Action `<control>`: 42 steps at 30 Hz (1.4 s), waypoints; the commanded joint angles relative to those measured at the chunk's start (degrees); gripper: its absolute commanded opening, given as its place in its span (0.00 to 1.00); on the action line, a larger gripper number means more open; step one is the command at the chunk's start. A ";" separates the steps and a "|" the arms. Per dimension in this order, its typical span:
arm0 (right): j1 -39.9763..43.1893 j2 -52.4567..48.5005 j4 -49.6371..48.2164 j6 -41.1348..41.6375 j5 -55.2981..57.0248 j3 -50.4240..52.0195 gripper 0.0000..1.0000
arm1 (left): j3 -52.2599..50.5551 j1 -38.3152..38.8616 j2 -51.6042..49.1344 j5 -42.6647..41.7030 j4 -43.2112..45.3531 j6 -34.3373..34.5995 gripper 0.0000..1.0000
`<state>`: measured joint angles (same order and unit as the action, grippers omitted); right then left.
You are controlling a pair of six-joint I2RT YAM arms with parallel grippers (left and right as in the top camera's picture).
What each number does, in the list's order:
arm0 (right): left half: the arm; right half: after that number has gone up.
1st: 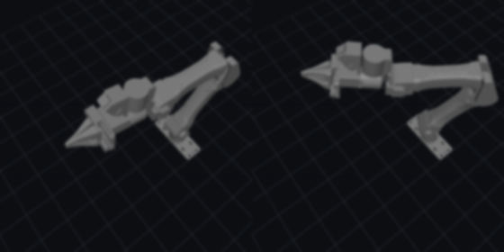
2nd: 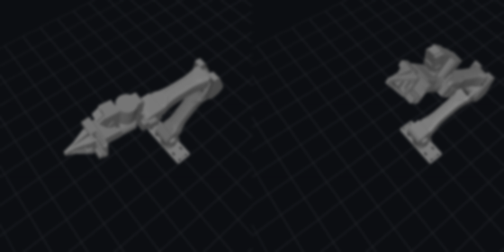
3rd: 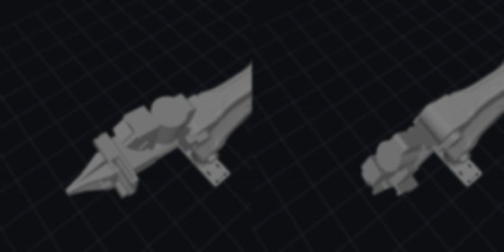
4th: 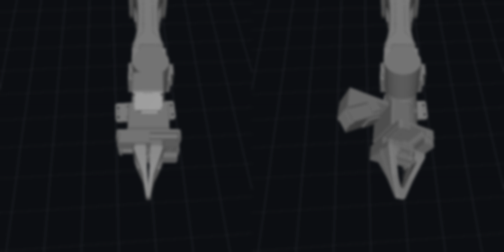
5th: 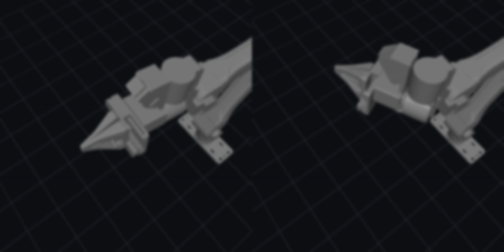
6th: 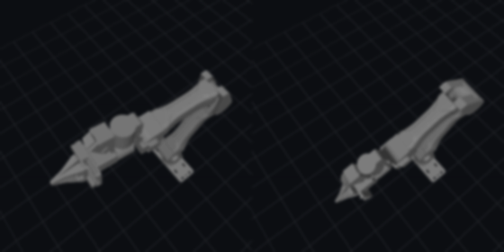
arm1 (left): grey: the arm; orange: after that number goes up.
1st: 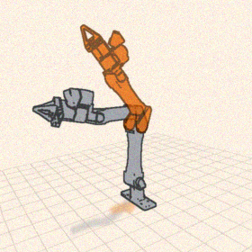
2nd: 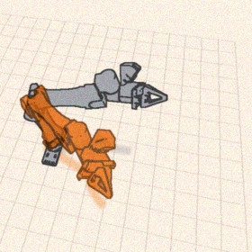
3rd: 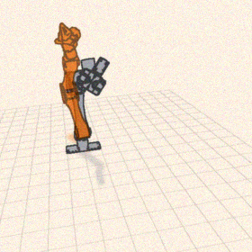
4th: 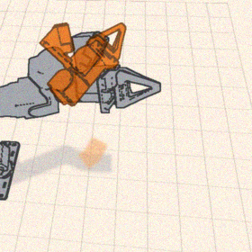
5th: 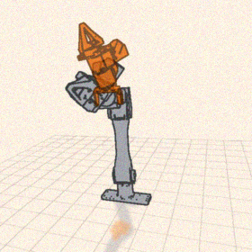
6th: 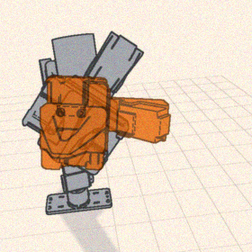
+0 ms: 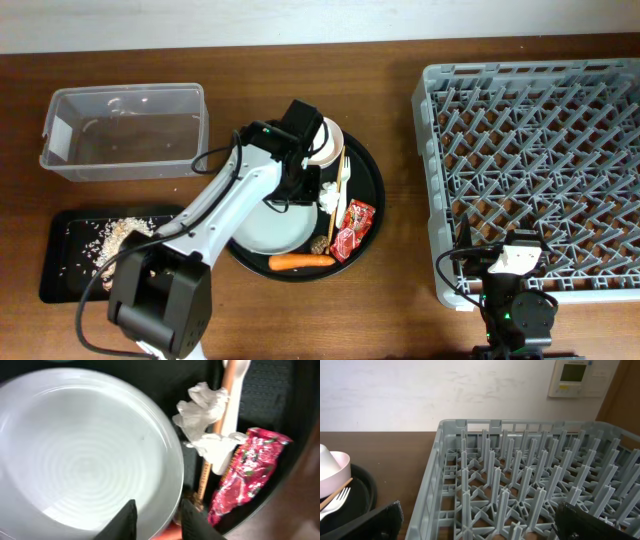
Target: Sort waste into correct bins and load items into the dishwasher rack
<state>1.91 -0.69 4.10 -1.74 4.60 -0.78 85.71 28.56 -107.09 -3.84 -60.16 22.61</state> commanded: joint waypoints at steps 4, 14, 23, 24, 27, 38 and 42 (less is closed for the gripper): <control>0.37 0.33 0.17 -0.17 -0.09 0.46 0.99 | 1.11 0.33 -0.74 1.62 -0.55 -1.57 0.40; 0.37 0.33 0.17 -0.17 -0.11 0.46 0.99 | -0.57 10.25 2.21 -2.73 -6.08 -4.28 0.55; 0.37 0.33 0.17 -0.17 -0.09 0.46 0.99 | -10.32 14.14 1.99 0.74 3.45 -4.52 0.50; 0.37 0.33 0.17 -0.17 -0.11 0.46 0.99 | -11.04 14.16 1.99 2.34 4.26 -4.50 0.50; 0.37 0.33 0.17 -0.17 -0.09 0.46 0.99 | -13.40 14.16 1.95 4.94 6.91 -4.44 0.50; 0.37 0.33 0.17 -0.17 -0.11 0.46 0.99 | -18.99 14.16 1.90 5.86 15.67 -4.70 0.50; 0.37 0.33 0.17 -0.17 -0.11 0.46 0.99 | -19.04 14.14 1.90 10.99 15.96 -4.70 0.50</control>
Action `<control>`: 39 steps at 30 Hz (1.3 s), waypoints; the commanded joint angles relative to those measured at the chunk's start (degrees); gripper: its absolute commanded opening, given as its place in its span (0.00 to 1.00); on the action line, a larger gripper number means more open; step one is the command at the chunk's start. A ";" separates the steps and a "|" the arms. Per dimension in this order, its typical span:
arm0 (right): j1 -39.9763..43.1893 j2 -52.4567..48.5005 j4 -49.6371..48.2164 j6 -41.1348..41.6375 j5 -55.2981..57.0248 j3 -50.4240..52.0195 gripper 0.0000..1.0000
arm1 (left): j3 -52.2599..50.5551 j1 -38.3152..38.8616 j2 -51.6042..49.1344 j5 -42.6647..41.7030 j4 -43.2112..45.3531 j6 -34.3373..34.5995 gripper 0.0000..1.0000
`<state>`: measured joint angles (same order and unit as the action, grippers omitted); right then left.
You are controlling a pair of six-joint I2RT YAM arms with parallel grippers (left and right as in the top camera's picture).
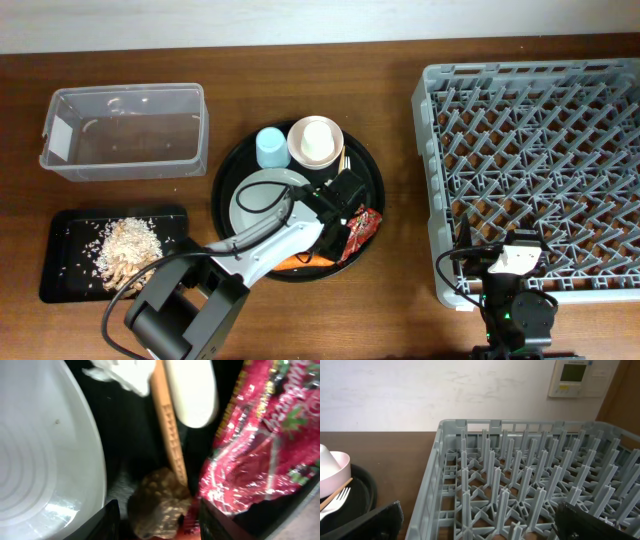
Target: Sort waste into correct bins and load items into the dishwasher rack
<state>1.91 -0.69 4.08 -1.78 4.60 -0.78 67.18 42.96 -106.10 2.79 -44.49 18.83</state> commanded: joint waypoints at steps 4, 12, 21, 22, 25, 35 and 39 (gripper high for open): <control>0.37 0.33 0.20 -0.13 -0.11 0.46 0.99 | -0.50 -0.24 0.92 4.11 0.37 -0.90 0.44; 0.37 0.33 0.20 -0.13 -0.09 0.46 0.99 | -1.62 -0.24 0.90 1.07 1.77 -0.90 0.40; 0.37 0.33 0.20 -0.13 -0.11 0.46 0.99 | -0.39 -0.24 1.09 1.51 1.42 -0.92 0.12; 0.37 0.33 0.20 -0.13 -0.11 0.46 0.99 | 0.74 -0.24 1.57 1.51 0.35 -0.92 0.11; 0.37 0.33 0.20 -0.13 -0.09 0.46 0.99 | 4.04 -0.24 3.30 1.07 -3.78 -0.92 0.11; 0.37 0.33 0.20 -0.13 -0.11 0.46 0.99 | 7.65 -10.78 14.80 3.98 -15.15 0.00 0.11; 0.37 0.33 0.20 -0.13 -0.11 0.46 0.99 | 7.50 -45.11 15.67 4.57 -21.68 6.40 0.11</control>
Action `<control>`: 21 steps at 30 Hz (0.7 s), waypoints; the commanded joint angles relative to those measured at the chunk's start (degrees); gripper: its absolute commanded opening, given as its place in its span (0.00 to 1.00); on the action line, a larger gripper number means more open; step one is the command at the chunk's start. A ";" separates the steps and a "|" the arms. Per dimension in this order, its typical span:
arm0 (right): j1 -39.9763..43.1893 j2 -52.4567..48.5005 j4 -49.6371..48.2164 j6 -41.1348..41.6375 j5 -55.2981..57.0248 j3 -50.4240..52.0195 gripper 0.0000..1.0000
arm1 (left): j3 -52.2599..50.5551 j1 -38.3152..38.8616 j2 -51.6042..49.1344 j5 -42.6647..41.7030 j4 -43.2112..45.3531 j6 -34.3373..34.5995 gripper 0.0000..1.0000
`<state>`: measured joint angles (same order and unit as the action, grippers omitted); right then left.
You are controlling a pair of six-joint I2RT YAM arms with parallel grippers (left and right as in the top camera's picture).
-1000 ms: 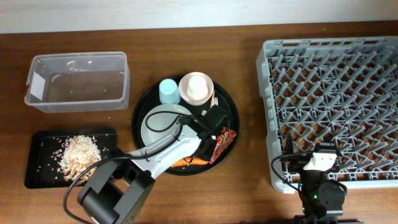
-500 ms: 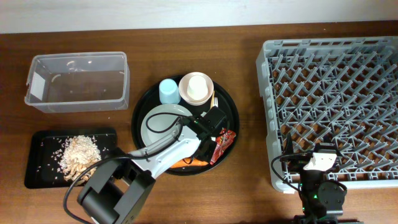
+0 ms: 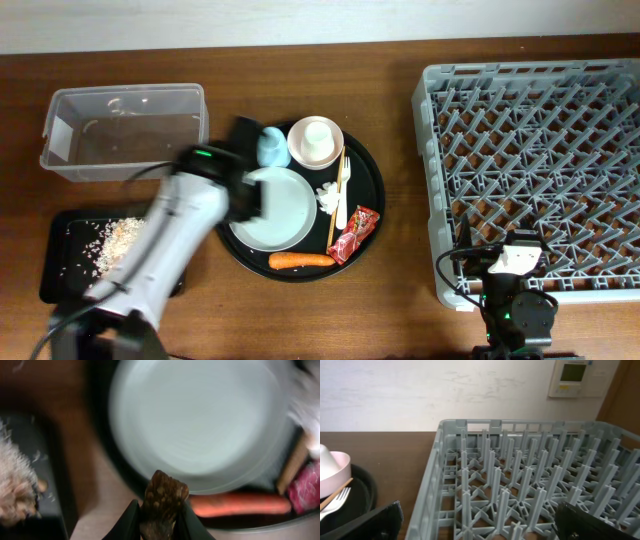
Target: Sort waste into correct bins and load items into the dishwasher rack
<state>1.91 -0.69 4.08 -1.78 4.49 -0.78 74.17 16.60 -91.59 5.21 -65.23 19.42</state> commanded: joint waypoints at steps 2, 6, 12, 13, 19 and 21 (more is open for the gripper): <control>0.37 0.33 0.20 -0.13 0.00 0.46 0.99 | 0.50 -25.07 0.92 1.75 -0.33 7.17 0.11; 0.37 0.33 0.20 -0.13 0.00 0.46 0.99 | 0.07 -35.82 0.48 0.13 0.79 9.29 0.12; 0.37 0.33 0.20 -0.13 0.00 0.46 0.99 | -2.47 -43.01 0.42 -1.14 1.90 10.99 0.31; 0.37 0.33 0.20 -0.13 0.02 0.46 0.99 | -2.91 -43.17 0.44 -1.33 2.25 10.99 0.31; 0.37 0.33 0.20 -0.13 0.02 0.46 0.99 | -2.99 -43.17 0.44 -3.67 2.27 10.23 0.54; 0.37 0.33 0.20 -0.13 0.00 0.46 0.99 | -2.91 -43.12 0.61 -7.63 2.45 6.49 0.53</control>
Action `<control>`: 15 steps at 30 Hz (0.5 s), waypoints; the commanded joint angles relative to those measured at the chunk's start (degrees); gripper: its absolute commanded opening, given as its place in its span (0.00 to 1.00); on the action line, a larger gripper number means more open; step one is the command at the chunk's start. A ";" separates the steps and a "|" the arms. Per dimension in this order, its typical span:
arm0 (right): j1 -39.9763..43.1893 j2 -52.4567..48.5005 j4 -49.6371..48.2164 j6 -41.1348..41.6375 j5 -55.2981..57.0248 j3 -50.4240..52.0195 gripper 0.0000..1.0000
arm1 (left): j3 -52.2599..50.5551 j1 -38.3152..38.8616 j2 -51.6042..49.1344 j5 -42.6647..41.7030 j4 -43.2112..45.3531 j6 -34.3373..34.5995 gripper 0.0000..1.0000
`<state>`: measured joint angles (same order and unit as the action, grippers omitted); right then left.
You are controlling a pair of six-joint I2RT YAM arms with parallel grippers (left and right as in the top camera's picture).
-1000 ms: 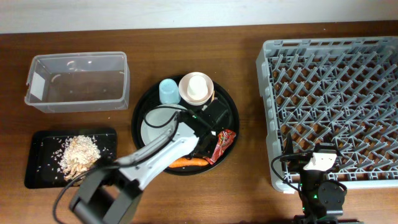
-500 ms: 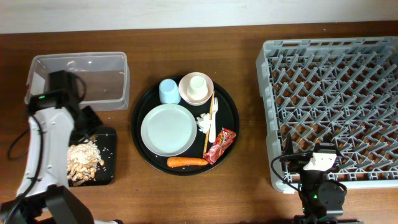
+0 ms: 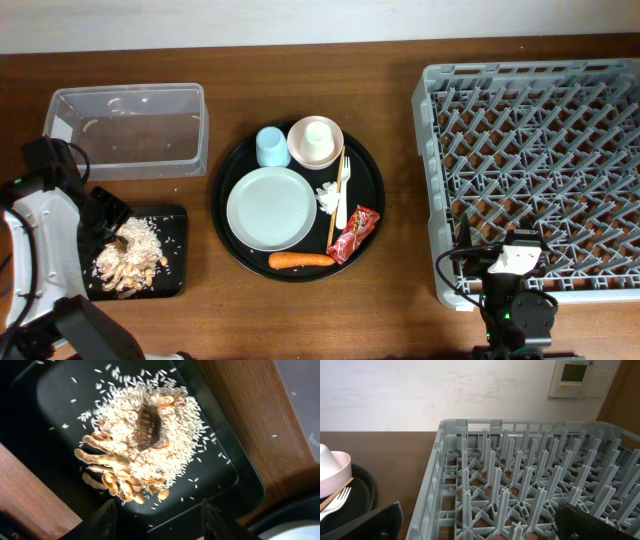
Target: Sort waste into correct bins and load items into the dishwasher rack
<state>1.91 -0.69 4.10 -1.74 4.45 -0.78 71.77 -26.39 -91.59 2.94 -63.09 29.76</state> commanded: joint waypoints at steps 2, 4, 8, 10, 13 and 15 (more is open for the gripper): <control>0.37 0.33 0.17 -0.17 0.04 0.46 0.99 | -0.15 0.00 1.92 -9.53 0.24 -6.64 0.52; 0.37 0.33 0.17 -0.17 0.07 0.46 0.98 | 0.09 1.18 5.16 -14.67 0.04 -8.92 0.53; 0.37 0.33 0.17 -0.17 0.04 0.46 0.99 | 0.09 9.44 12.46 -24.72 0.02 -14.16 0.56; 0.37 0.33 0.17 -0.17 0.07 0.46 0.99 | 0.07 18.32 13.99 -24.83 -0.04 -16.46 0.61; 0.37 0.33 0.17 -0.17 0.04 0.46 0.99 | 0.04 33.05 13.00 -24.57 0.87 -20.33 0.66; 0.37 0.33 0.17 -0.17 0.04 0.46 0.99 | 0.04 43.12 11.54 -21.49 2.40 -27.15 0.71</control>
<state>1.91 -0.69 4.10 -1.74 4.47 -0.78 71.77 6.39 -78.56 -19.77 -61.82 12.58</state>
